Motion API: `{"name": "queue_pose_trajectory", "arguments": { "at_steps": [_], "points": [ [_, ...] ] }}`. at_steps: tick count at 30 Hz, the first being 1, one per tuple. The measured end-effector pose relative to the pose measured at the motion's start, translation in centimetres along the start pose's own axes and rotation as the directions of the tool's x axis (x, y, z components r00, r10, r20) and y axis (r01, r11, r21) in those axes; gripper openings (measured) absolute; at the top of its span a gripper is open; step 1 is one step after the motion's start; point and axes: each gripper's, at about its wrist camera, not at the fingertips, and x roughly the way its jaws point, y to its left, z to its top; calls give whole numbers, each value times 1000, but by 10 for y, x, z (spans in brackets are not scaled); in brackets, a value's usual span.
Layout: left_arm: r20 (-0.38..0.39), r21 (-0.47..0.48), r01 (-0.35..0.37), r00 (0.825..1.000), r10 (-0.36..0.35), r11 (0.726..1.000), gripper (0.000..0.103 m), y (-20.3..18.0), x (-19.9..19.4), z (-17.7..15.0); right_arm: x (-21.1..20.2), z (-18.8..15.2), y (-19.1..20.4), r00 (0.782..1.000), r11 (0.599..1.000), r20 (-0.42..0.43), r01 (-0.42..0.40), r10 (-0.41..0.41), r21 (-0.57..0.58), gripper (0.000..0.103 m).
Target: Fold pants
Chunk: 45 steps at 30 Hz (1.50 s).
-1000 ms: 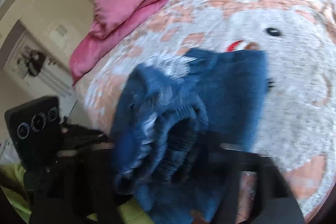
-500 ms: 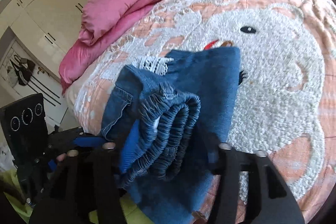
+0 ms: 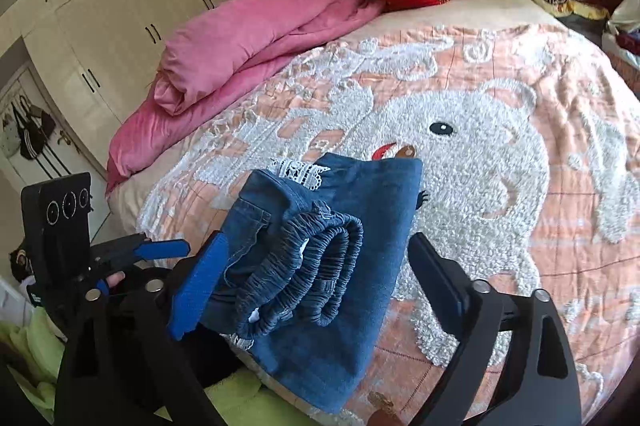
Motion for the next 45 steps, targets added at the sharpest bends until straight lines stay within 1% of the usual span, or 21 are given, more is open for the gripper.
{"name": "queue_pose_trajectory", "arguments": {
  "at_steps": [8, 13, 17, 19, 23, 28, 31, 33, 36, 38, 41, 42, 43, 44, 45],
  "points": [
    [33, 10, -55, 998, 54, 998, 93, 0, -13, 2, -19, 1, 15, 997, 996, 47, 60, -57, -62, 94],
    [55, 20, -117, 992, 116, 993, 93, 0, -19, 3, -28, -2, 22, 992, 988, 72, 115, -107, -105, 94],
    [60, 16, -145, 988, 144, 989, 93, 2, -19, 3, -30, -9, 23, 987, 979, 74, 154, -146, -130, 94],
    [59, 7, -164, 985, 163, 987, 93, 6, -18, 3, -28, -12, 21, 986, 979, 66, 158, -151, -128, 94],
    [35, -65, -192, 980, 194, 979, 93, 25, -6, 4, -18, -17, 14, 984, 979, 41, 177, -173, -102, 94],
    [-15, -125, -221, 975, 221, 967, 93, 48, 19, 6, 9, -24, 0, 983, 982, -28, 180, -182, -58, 94],
    [-48, -128, -224, 975, 219, 966, 93, 55, 35, 8, 30, -28, -14, 981, 985, -80, 175, -175, -9, 93],
    [-70, -138, -221, 975, 213, 966, 93, 59, 47, 8, 40, -31, -20, 983, 988, -104, 152, -149, 15, 85],
    [-94, -135, -213, 975, 202, 968, 93, 60, 61, 8, 52, -34, -21, 986, 994, -129, 108, -105, 18, 80],
    [-95, -133, -196, 978, 185, 971, 93, 59, 69, 8, 64, -37, -22, 987, 997, -147, 76, -72, 20, 80],
    [-83, -123, -186, 981, 176, 975, 93, 55, 75, 9, 73, -39, -23, 989, 999, -147, 33, -28, 32, 80],
    [-78, -120, -188, 981, 180, 975, 92, 53, 76, 10, 75, -39, -22, 990, 999, -143, 24, -19, 28, 74],
    [-71, -119, -182, 982, 175, 976, 84, 53, 77, 10, 76, -39, -20, 990, 1000, -141, 14, -11, 19, 67],
    [-64, -120, -176, 984, 169, 977, 78, 52, 77, 12, 77, -38, -18, 990, 1000, -139, -13, 14, 10, 52],
    [-55, -123, -166, 986, 160, 978, 66, 51, 75, 13, 76, -37, -15, 990, 999, -137, -39, 39, 2, 42]
  ]
}}
